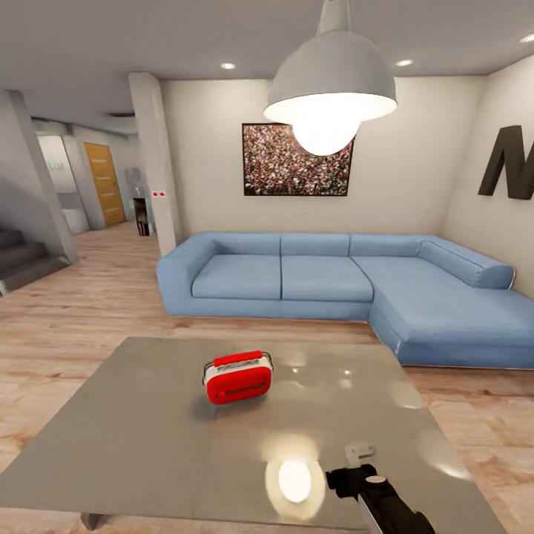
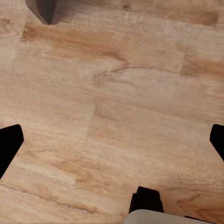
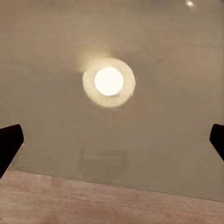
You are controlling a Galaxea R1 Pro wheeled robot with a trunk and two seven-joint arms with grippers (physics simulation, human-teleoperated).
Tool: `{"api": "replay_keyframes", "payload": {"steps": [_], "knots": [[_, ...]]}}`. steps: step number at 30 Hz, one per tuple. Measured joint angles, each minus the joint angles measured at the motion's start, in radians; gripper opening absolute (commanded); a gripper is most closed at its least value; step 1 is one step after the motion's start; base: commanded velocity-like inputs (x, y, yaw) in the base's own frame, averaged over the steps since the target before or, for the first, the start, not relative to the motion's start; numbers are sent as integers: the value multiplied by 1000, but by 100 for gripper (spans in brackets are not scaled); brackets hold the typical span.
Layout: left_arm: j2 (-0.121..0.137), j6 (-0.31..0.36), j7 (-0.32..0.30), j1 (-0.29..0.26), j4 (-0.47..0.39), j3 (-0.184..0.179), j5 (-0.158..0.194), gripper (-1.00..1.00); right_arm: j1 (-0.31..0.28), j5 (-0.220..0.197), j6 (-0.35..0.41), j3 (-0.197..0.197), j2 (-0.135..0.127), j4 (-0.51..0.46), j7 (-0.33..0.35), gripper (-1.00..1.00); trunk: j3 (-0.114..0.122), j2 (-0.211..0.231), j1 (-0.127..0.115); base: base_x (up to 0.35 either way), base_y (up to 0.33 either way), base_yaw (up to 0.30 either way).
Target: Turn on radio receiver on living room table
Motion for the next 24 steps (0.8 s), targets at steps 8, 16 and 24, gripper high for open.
{"api": "replay_keyframes", "payload": {"steps": [8,16,24], "knots": [[0,0,0,0,1,0,-1,100,0,0,0,0,0,0,0,100,0,0,0,270,232,0],[-1,0,-1,0,1,-1,0,100,0,0,0,0,0,0,0,100,0,0,0,199,275,0],[-3,0,-3,0,1,-1,1,100,0,0,0,0,0,0,0,100,4,0,0,122,294,-169]]}}
